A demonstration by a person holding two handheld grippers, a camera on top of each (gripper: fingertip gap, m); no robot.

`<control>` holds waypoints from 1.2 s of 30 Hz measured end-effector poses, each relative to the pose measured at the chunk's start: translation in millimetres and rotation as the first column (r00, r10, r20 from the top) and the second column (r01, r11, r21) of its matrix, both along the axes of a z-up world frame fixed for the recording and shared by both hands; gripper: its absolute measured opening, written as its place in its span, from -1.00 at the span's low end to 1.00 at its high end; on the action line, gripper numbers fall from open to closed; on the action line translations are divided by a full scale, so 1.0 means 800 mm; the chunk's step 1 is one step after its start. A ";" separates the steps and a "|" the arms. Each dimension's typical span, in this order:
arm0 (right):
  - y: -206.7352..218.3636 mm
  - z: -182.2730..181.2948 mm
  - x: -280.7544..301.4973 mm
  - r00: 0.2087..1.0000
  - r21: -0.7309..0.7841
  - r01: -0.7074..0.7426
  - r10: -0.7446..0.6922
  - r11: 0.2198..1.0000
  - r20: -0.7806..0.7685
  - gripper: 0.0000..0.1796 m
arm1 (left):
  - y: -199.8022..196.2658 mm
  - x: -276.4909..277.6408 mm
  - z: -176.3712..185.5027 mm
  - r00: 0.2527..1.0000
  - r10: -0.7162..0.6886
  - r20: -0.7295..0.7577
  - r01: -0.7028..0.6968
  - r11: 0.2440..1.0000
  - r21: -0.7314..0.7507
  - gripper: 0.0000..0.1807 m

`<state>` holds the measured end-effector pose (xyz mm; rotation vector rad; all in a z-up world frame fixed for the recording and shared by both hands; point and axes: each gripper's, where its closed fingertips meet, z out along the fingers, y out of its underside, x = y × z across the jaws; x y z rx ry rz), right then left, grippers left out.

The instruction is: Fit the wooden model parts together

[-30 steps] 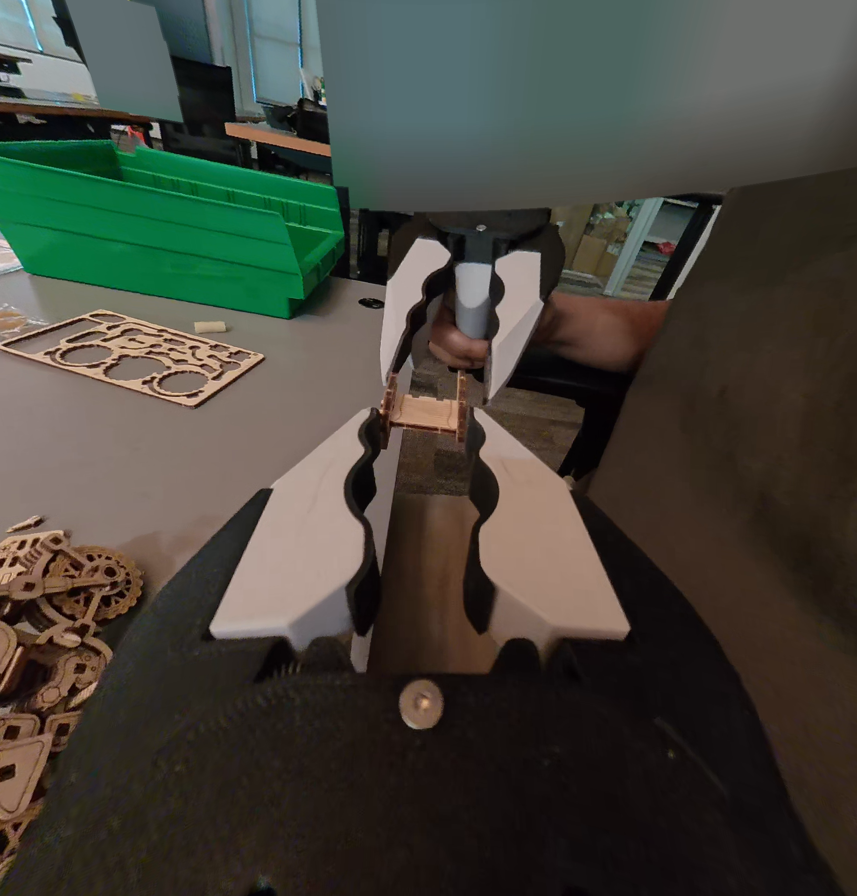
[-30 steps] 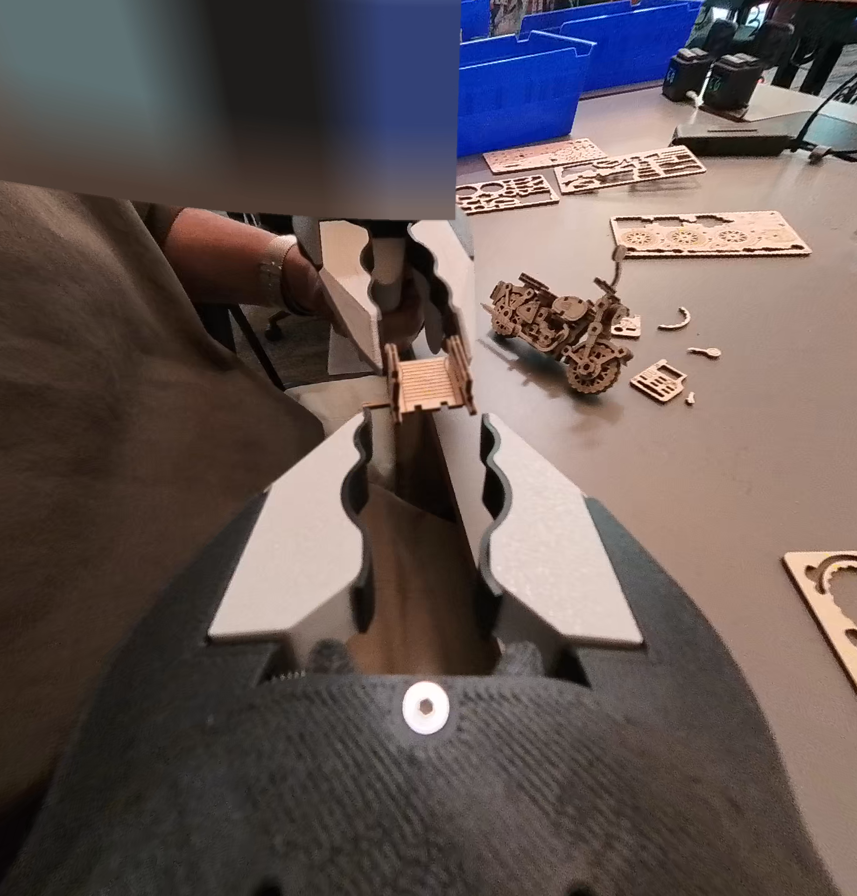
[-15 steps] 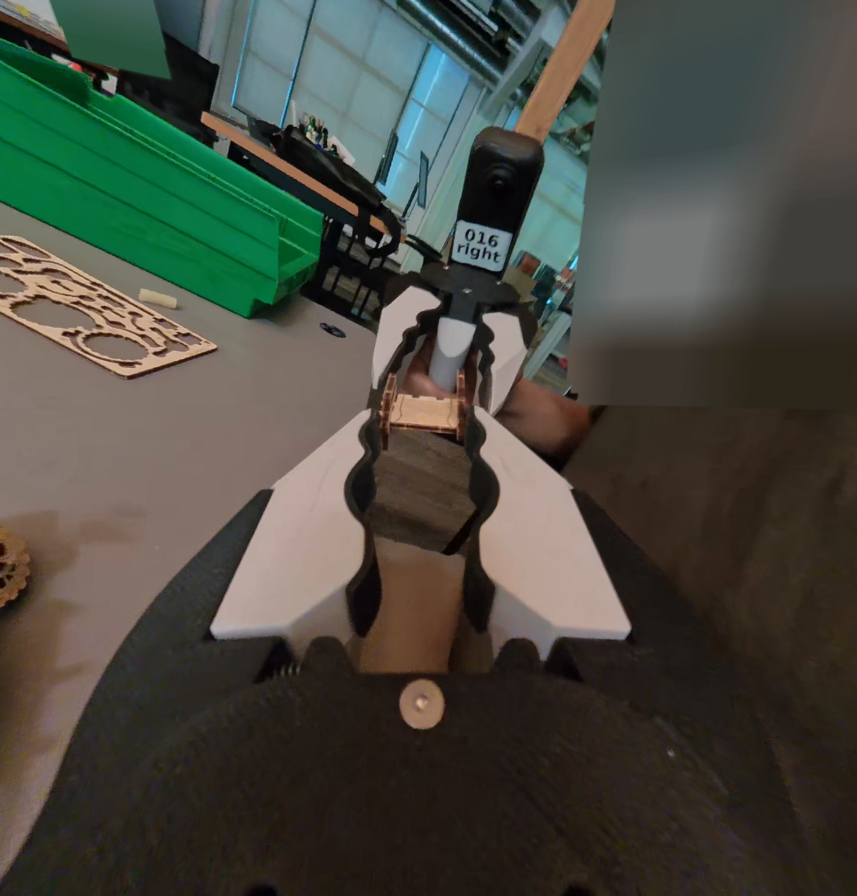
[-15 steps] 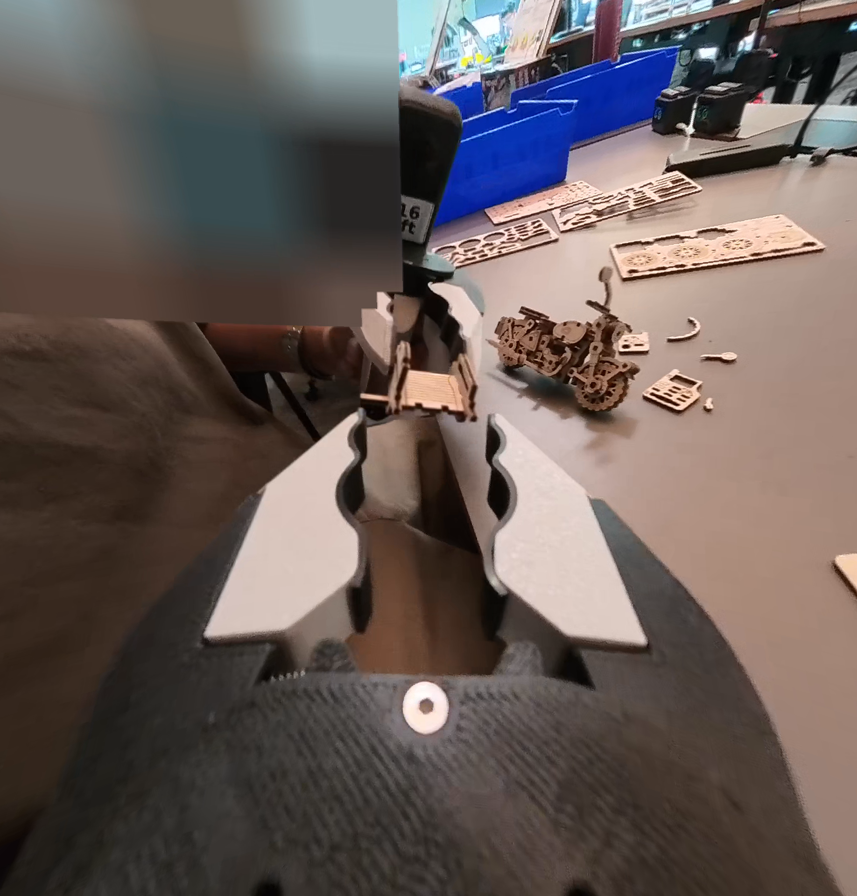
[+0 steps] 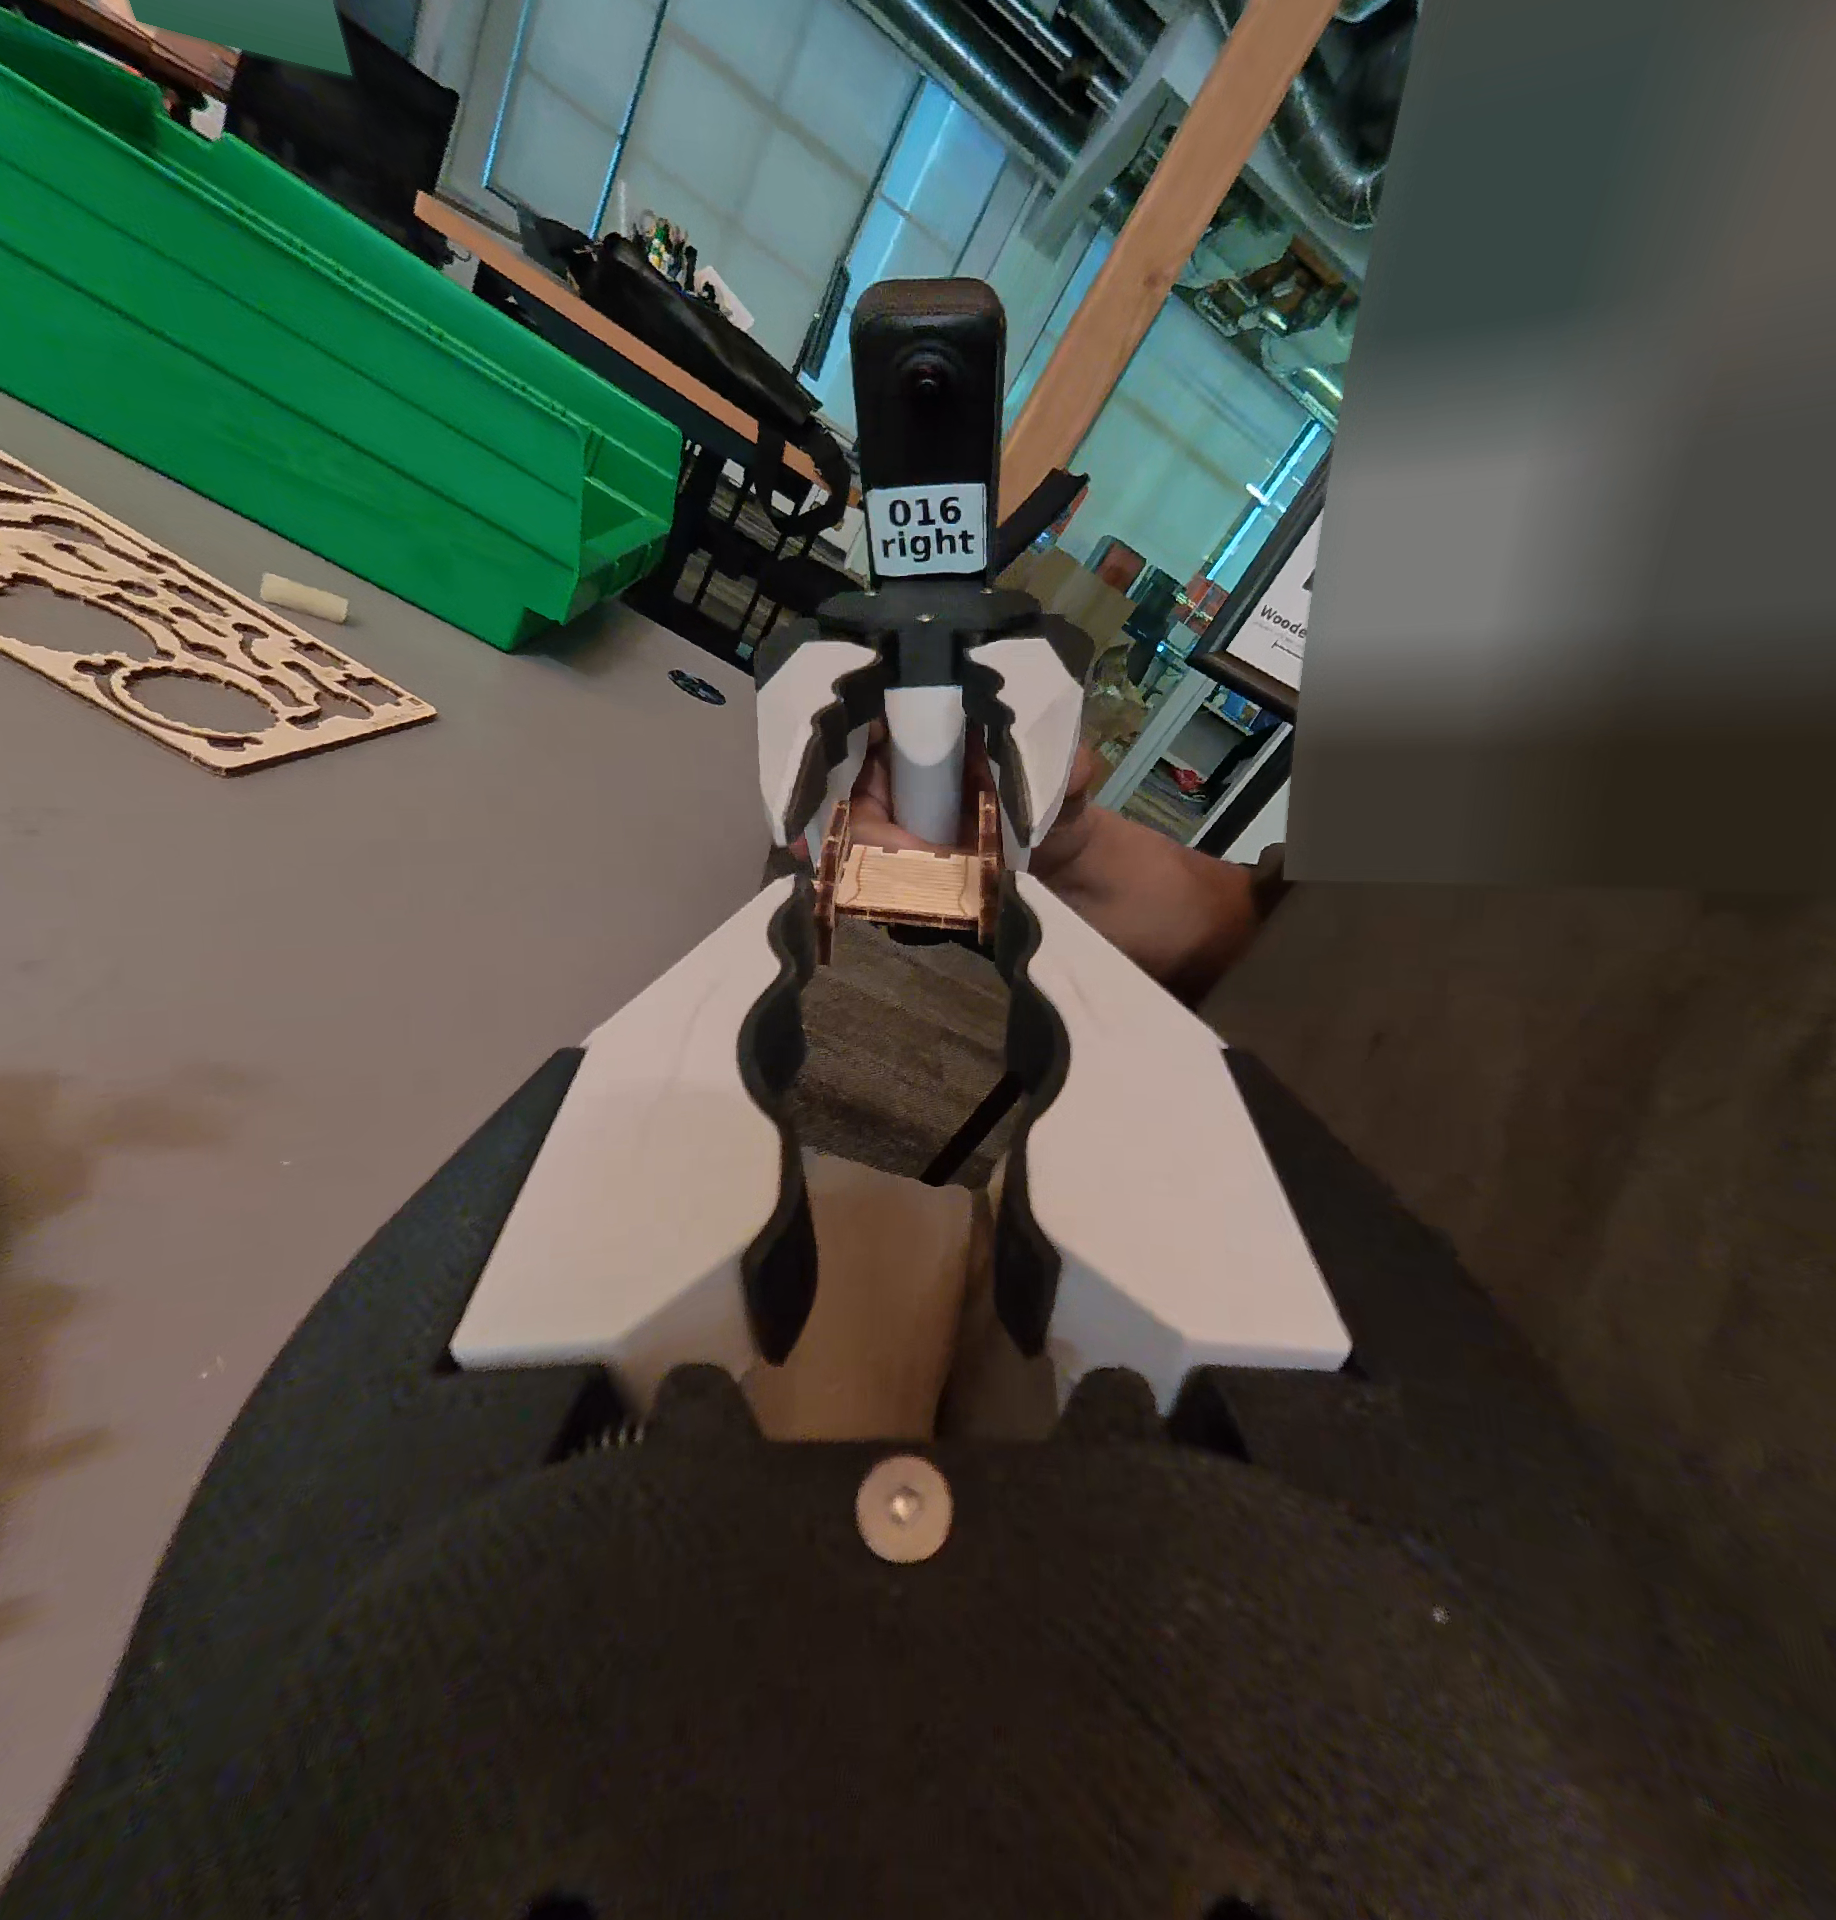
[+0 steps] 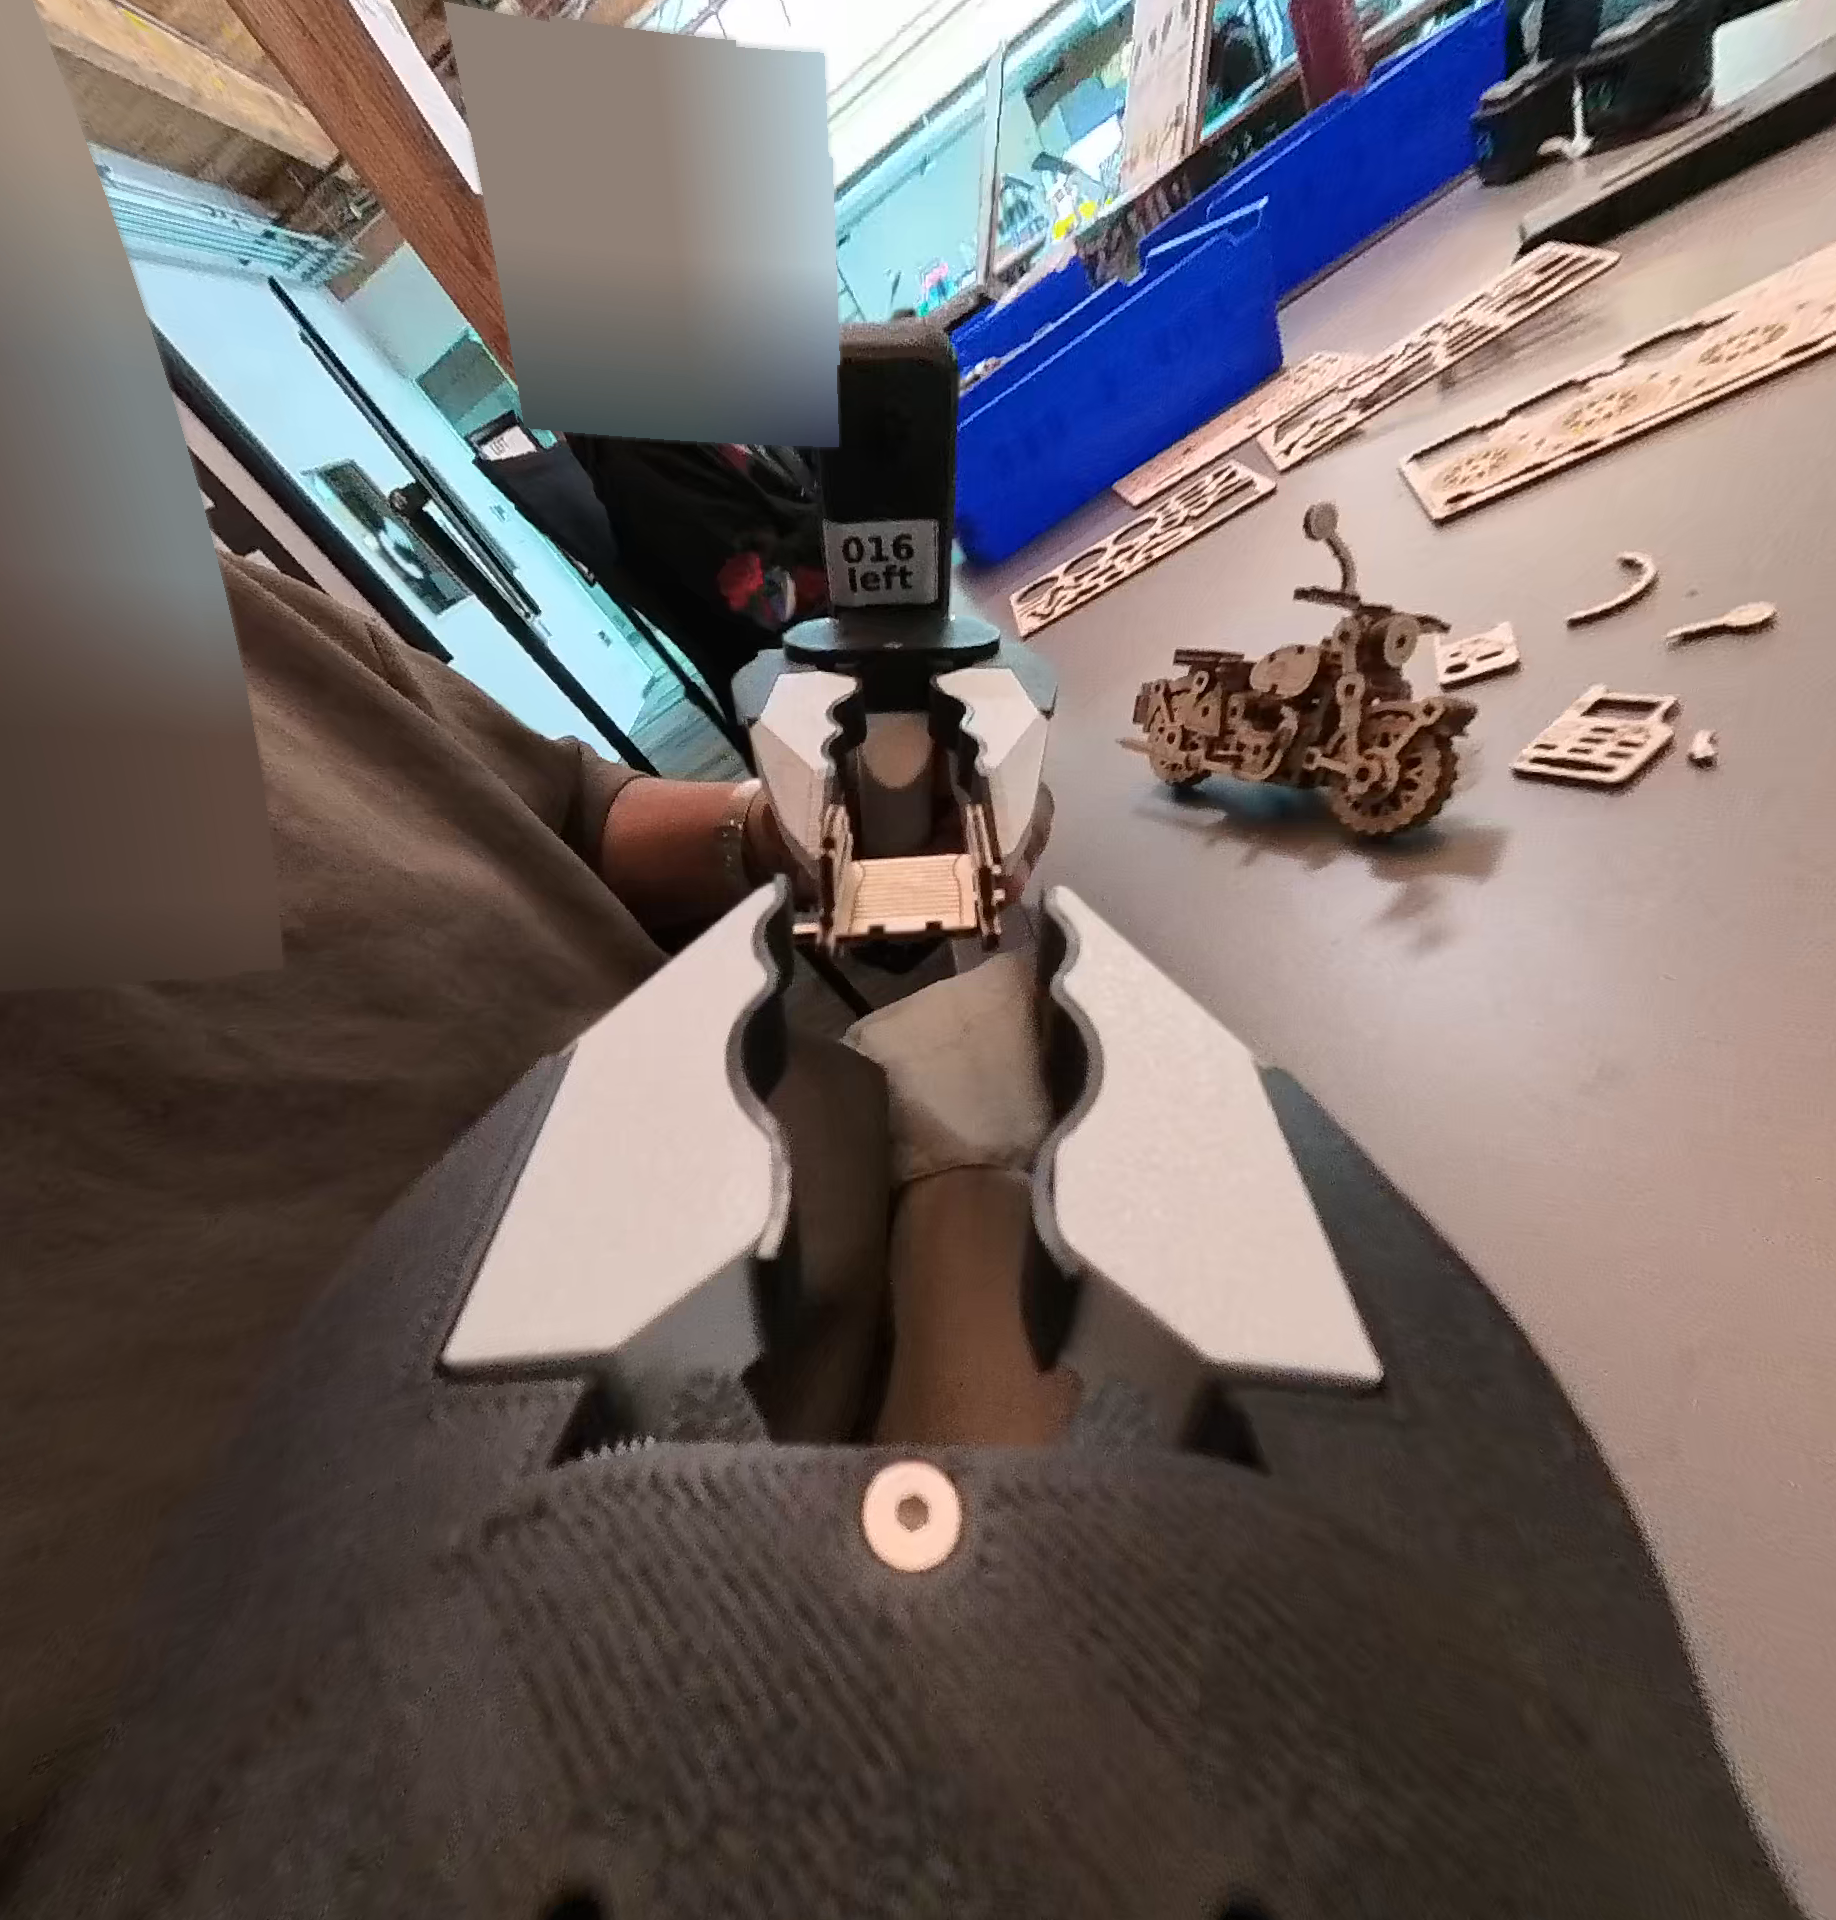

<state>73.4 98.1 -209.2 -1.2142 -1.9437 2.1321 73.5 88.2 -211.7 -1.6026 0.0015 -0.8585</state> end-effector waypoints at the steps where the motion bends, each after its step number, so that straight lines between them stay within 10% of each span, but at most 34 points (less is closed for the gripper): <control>1: -0.002 -0.003 0.001 1.000 0.008 -0.009 0.009 1.000 0.008 -0.50 | 0.000 0.000 -0.001 1.000 0.001 -0.002 -0.001 1.000 -0.002 -0.63; 36: -0.005 -0.011 0.003 1.000 0.112 -0.009 0.009 0.994 -0.002 -0.62 | -0.001 0.003 -0.002 1.000 -0.005 -0.030 0.005 1.000 0.000 -0.54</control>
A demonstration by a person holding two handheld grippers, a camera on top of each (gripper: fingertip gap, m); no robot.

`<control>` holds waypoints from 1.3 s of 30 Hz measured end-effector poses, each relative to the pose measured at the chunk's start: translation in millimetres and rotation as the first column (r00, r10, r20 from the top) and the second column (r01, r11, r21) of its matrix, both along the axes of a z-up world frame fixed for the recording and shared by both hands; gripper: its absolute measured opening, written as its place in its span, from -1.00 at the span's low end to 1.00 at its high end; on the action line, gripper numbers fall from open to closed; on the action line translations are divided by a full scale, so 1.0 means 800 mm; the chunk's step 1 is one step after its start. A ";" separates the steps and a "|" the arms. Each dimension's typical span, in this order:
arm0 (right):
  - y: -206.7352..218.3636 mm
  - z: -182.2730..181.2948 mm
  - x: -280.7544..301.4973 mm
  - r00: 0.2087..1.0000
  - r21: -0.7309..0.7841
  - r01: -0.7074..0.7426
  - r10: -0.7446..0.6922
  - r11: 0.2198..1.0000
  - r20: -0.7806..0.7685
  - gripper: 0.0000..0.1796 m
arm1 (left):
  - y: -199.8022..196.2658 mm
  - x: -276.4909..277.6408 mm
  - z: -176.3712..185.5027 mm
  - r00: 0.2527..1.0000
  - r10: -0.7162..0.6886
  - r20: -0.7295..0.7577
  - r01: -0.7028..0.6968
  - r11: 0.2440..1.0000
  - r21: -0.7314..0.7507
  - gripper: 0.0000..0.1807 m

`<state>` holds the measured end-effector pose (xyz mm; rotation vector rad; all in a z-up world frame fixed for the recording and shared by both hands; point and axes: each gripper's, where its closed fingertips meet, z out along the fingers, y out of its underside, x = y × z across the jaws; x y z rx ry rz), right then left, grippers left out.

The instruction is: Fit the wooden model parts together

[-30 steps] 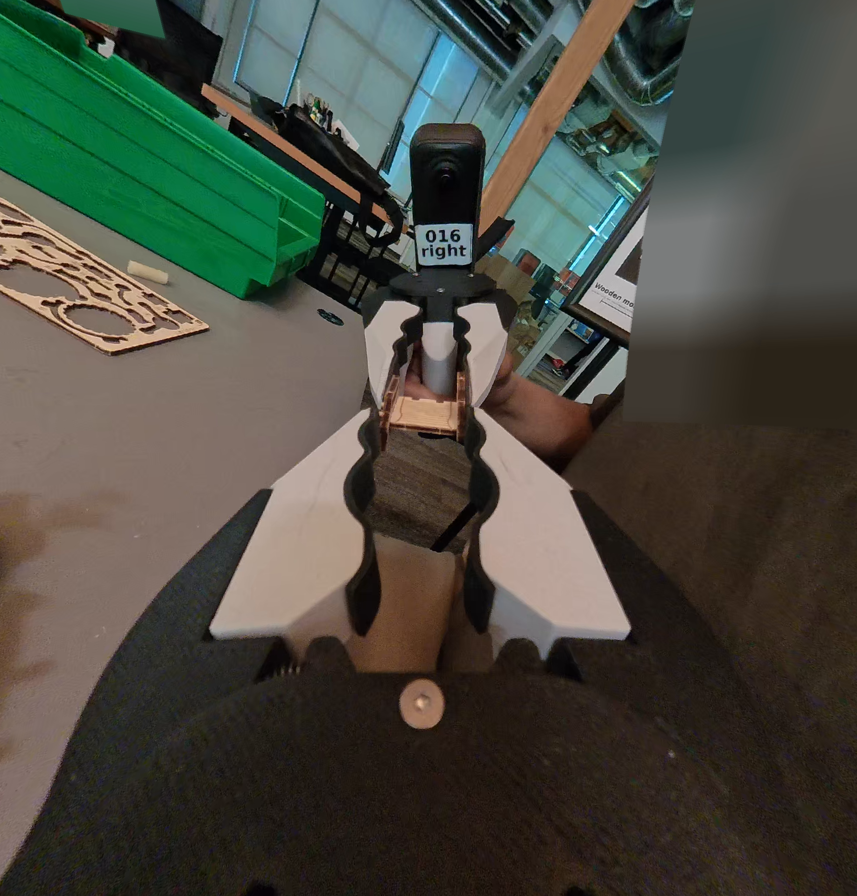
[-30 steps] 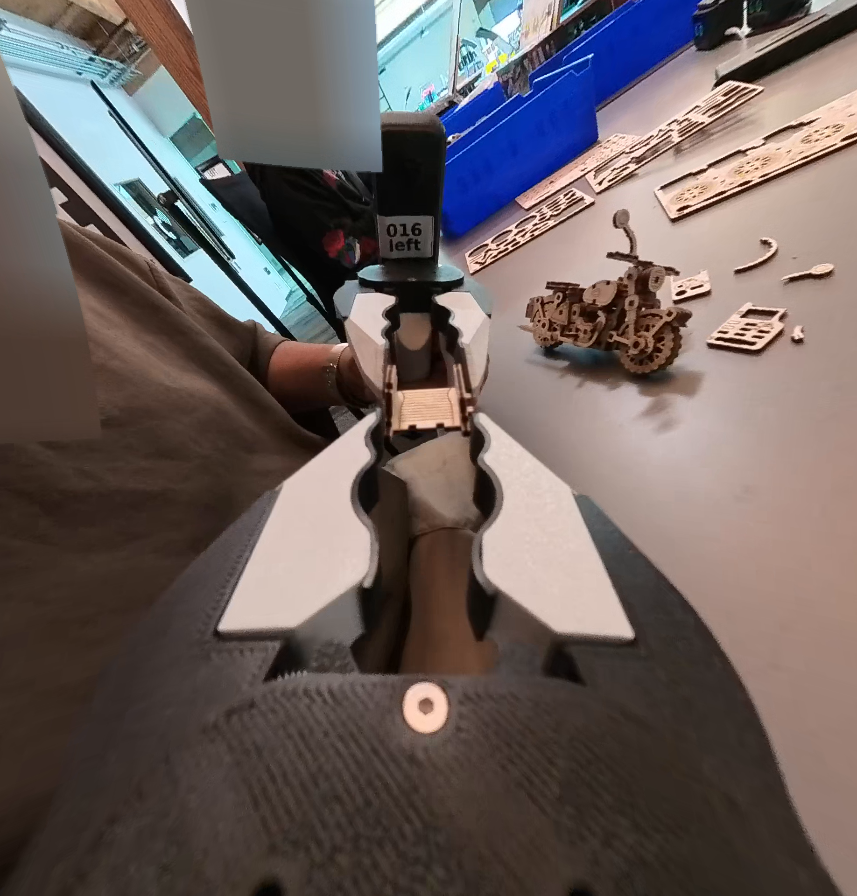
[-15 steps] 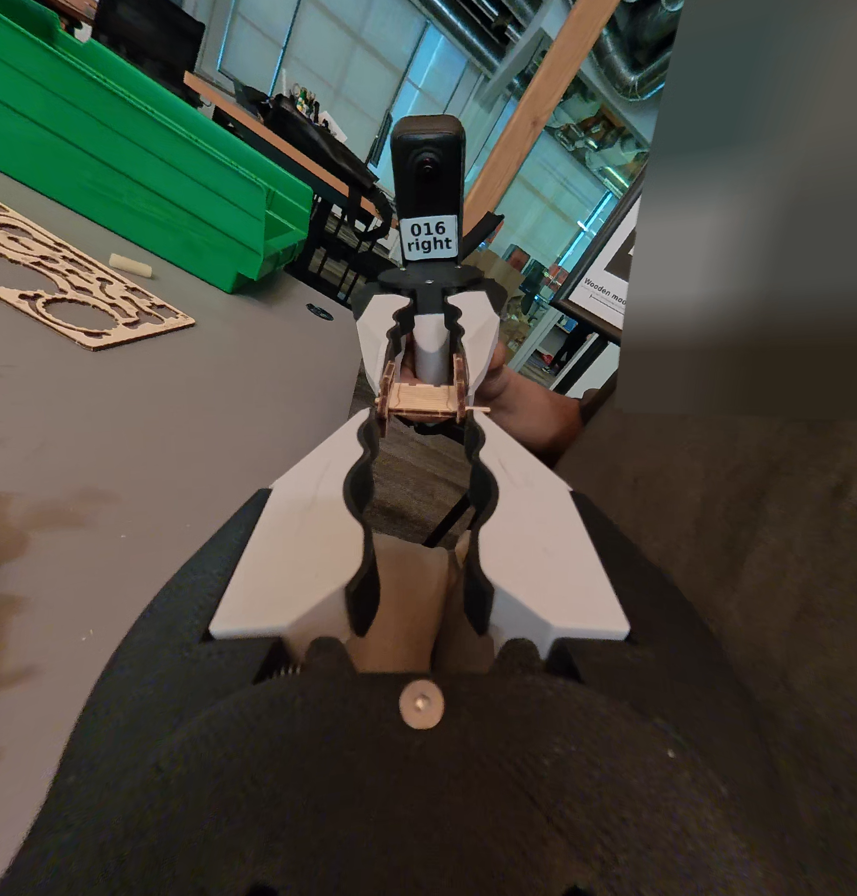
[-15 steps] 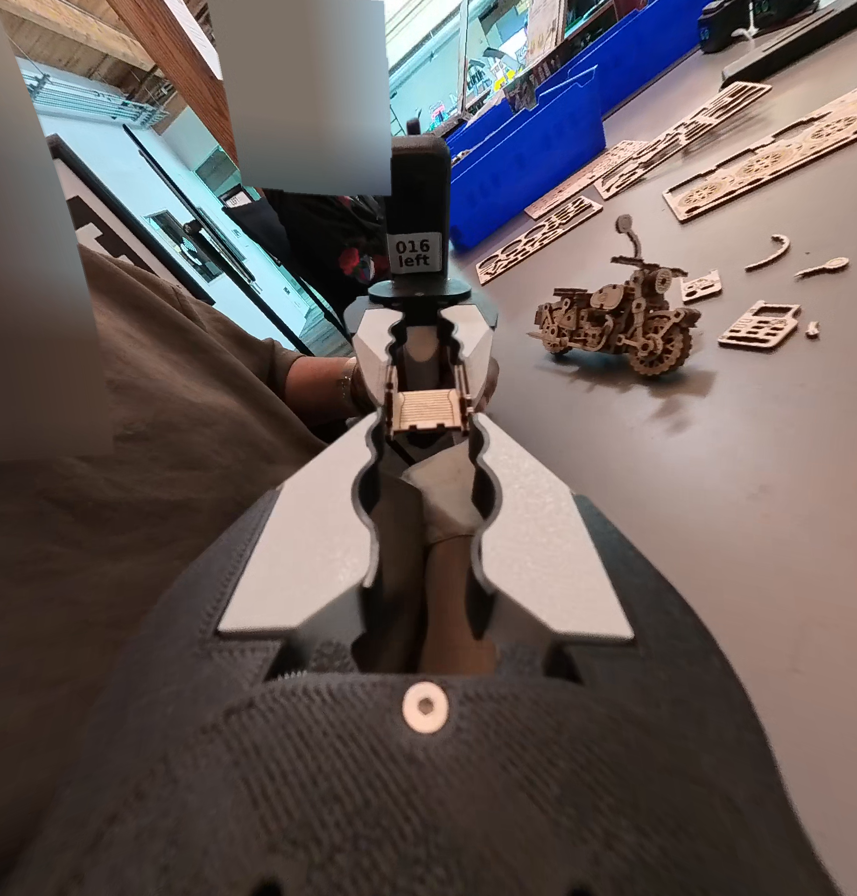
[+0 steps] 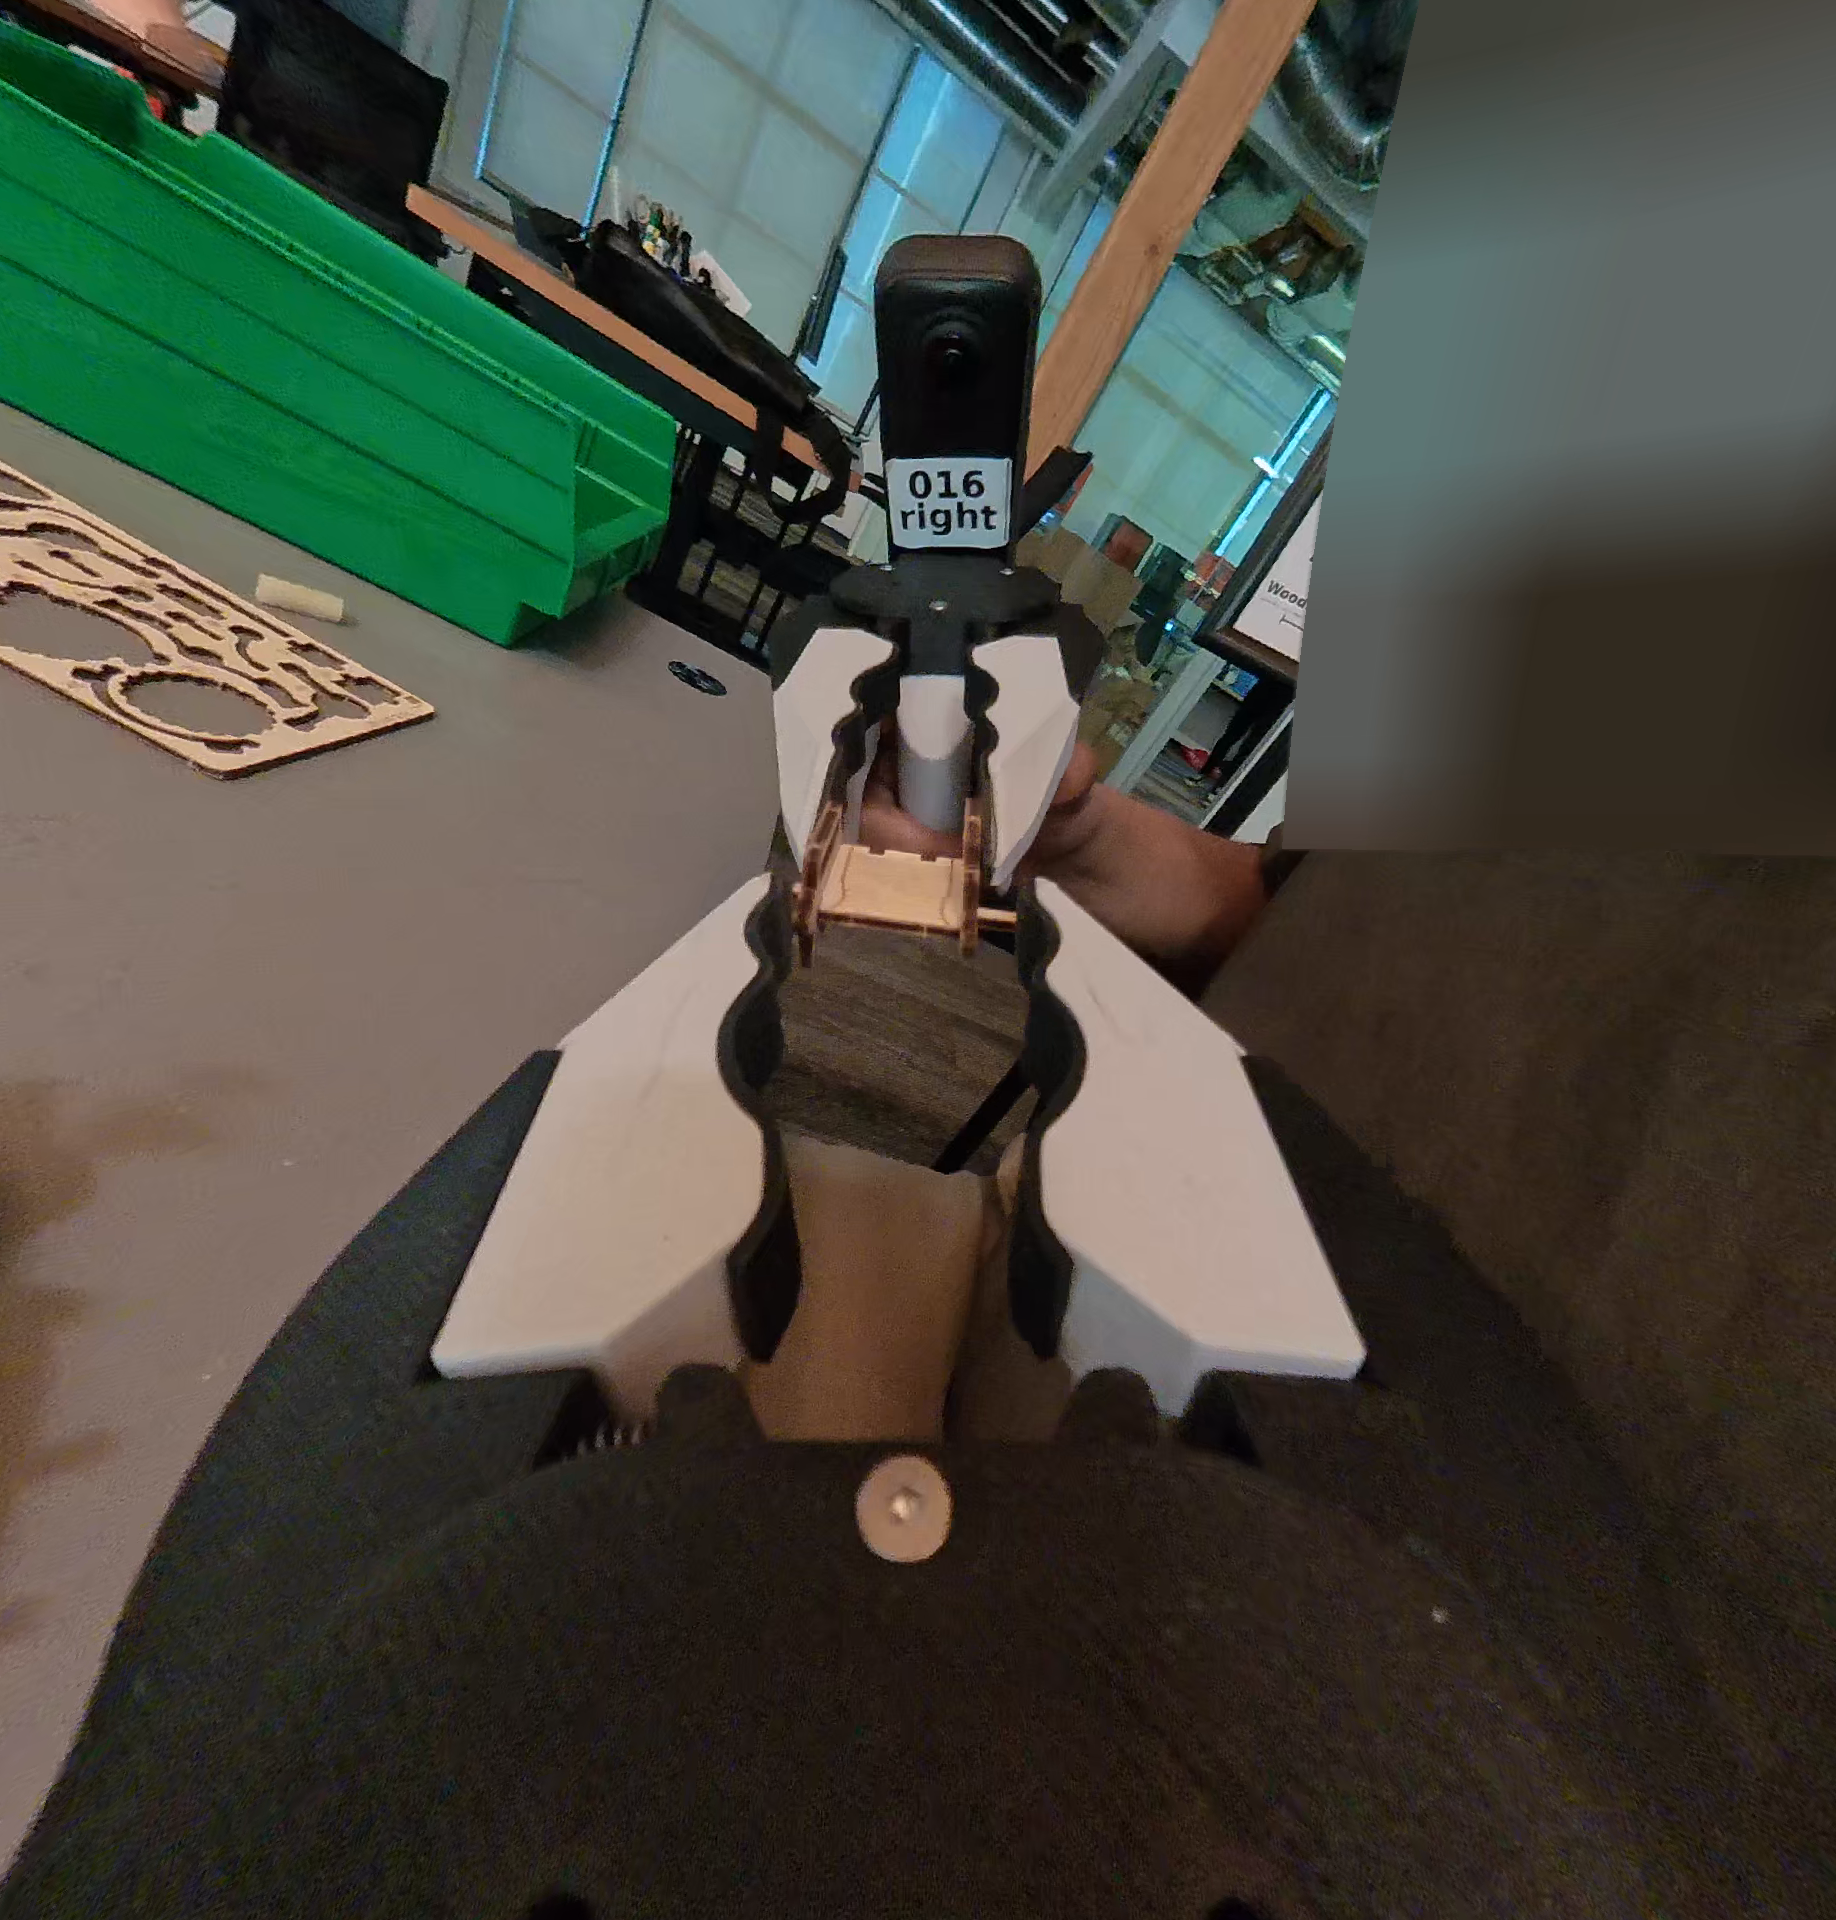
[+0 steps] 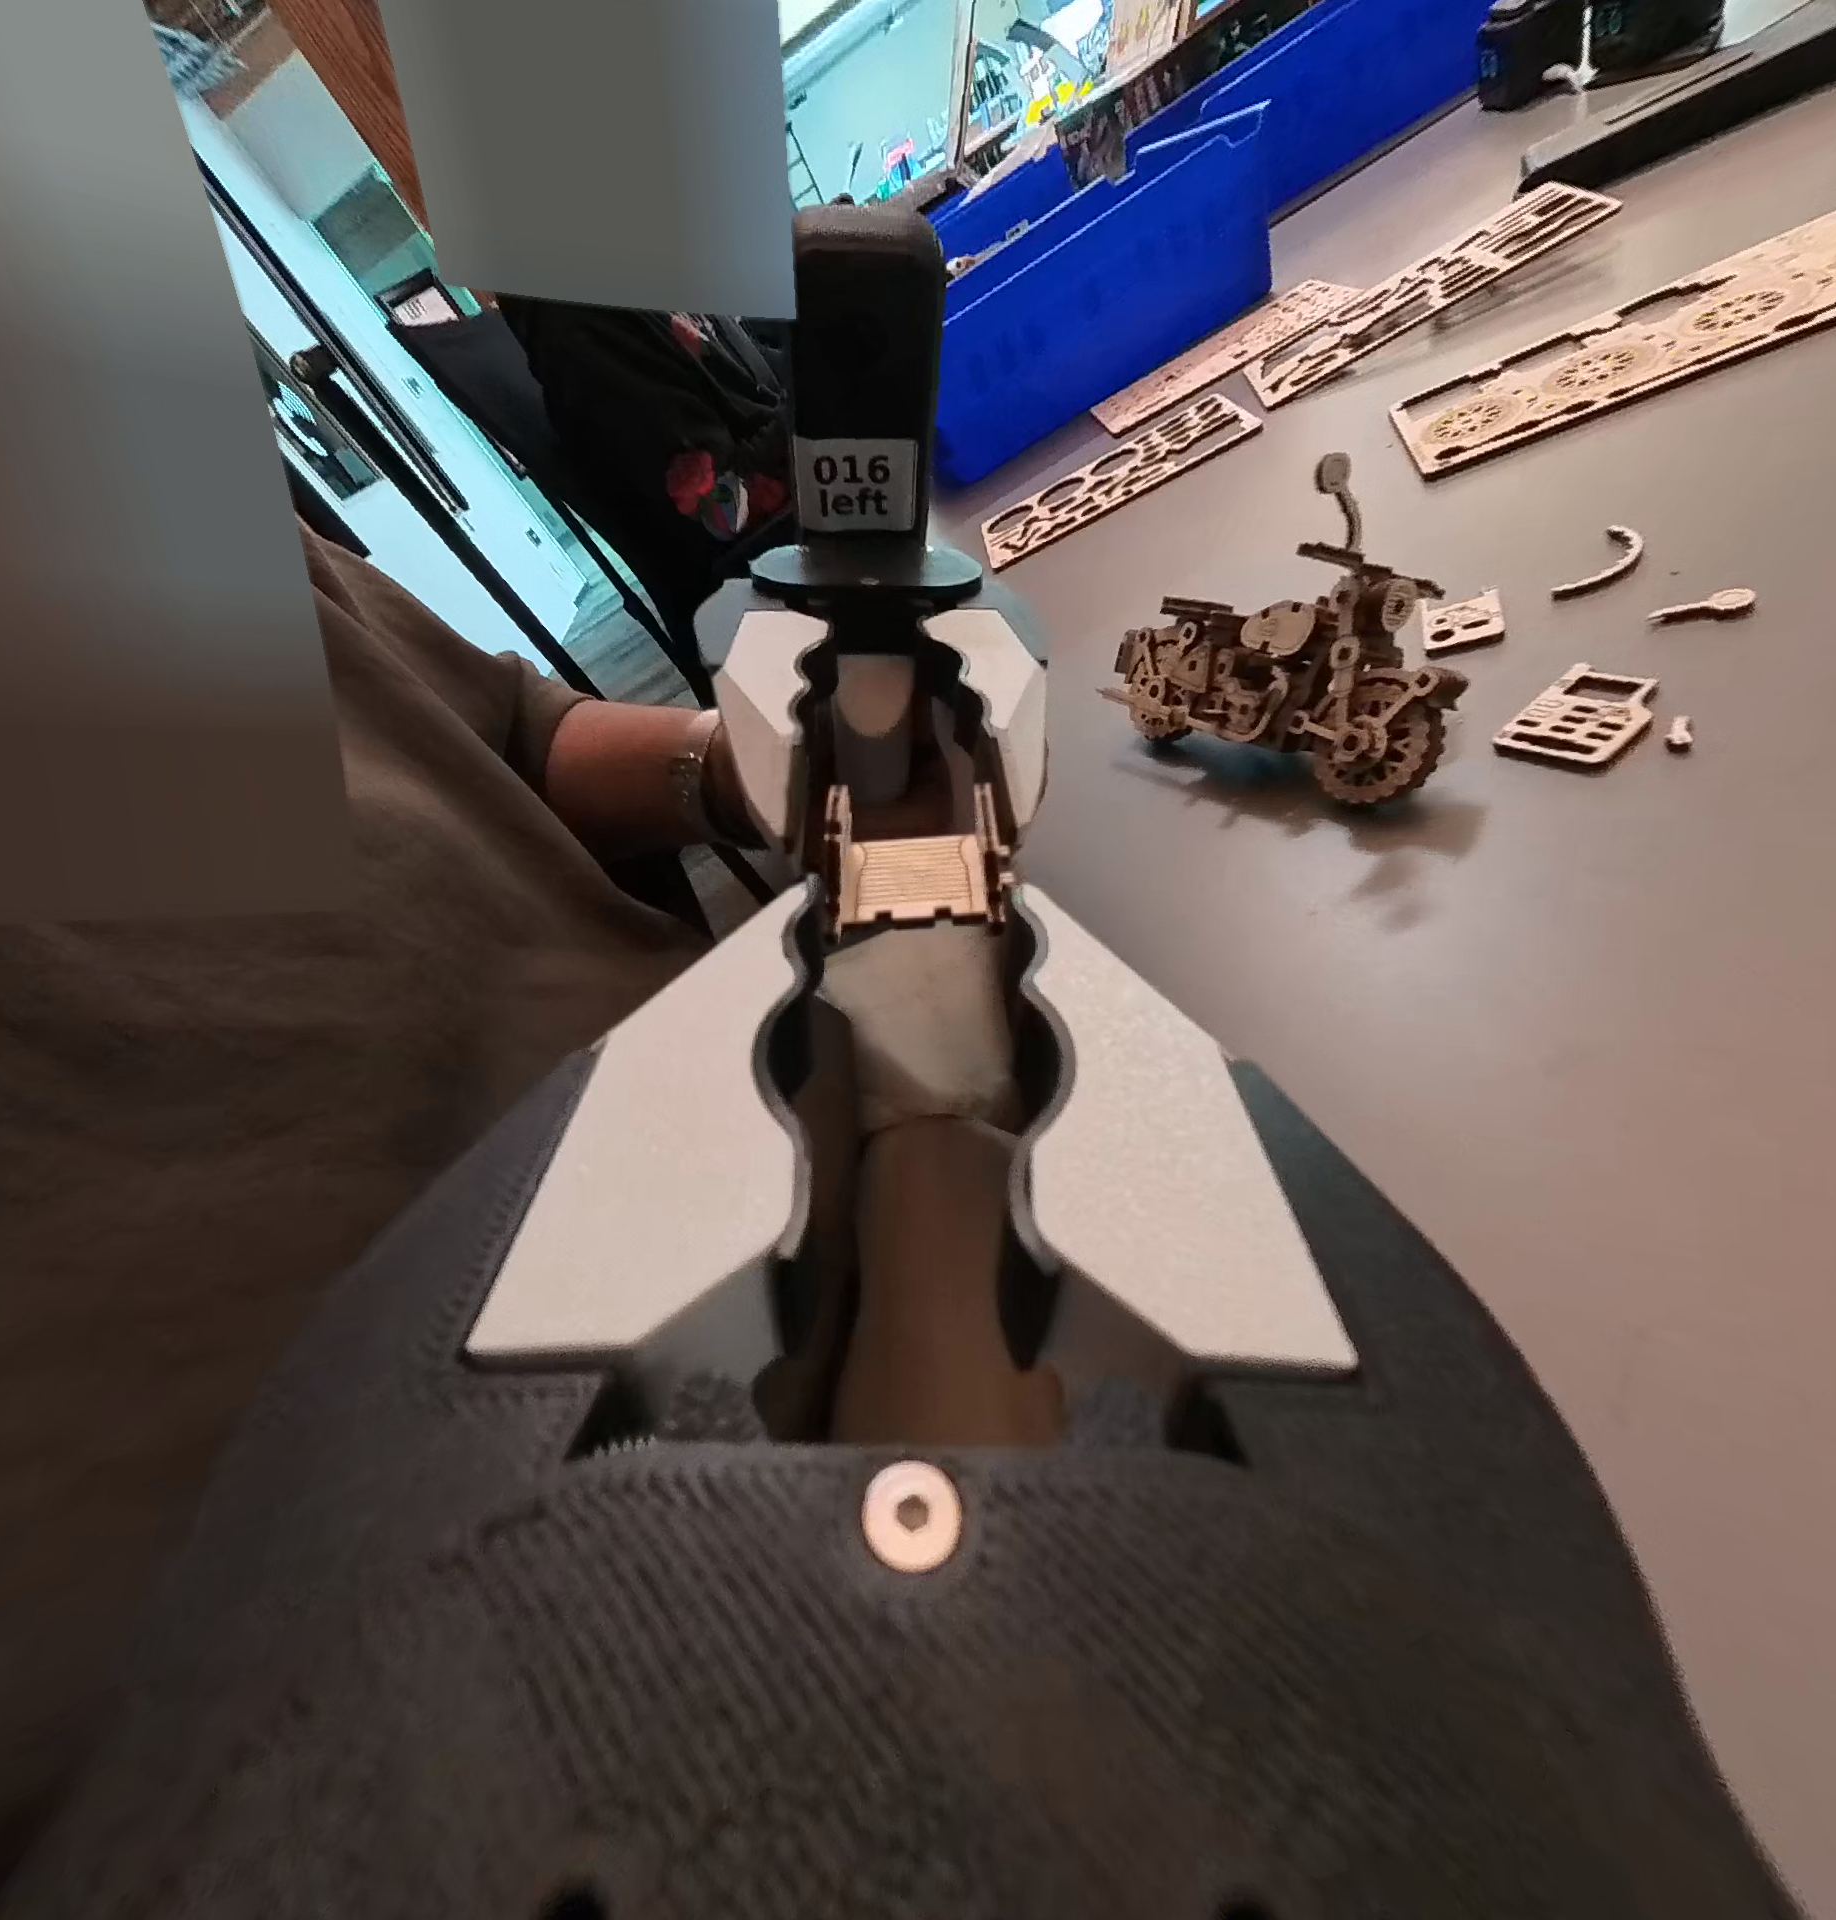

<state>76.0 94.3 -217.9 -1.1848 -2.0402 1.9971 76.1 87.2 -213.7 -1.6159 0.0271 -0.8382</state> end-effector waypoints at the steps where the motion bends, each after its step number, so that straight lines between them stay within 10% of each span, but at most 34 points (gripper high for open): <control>1: -0.001 0.000 0.000 1.000 0.003 -0.002 0.002 1.000 0.000 -0.62 | 0.000 0.000 -0.002 1.000 0.000 -0.009 0.000 1.000 -0.007 -0.57; 21: 0.045 0.025 -0.014 0.986 -0.163 0.141 -0.153 0.976 -0.060 -0.56 | -0.010 -0.056 0.022 0.988 0.117 0.101 -0.124 0.990 0.069 -0.64; 31: 0.074 -0.003 -0.067 0.935 0.092 0.313 -0.290 0.945 -0.205 -0.63 | -0.014 -0.111 0.049 0.967 0.158 0.200 -0.194 0.966 0.174 -0.64; 39: 0.081 -0.004 -0.106 0.912 0.242 0.357 -0.281 0.902 -0.300 -0.57 | 0.020 -0.076 0.033 0.998 0.051 -0.033 -0.046 0.992 0.121 -0.64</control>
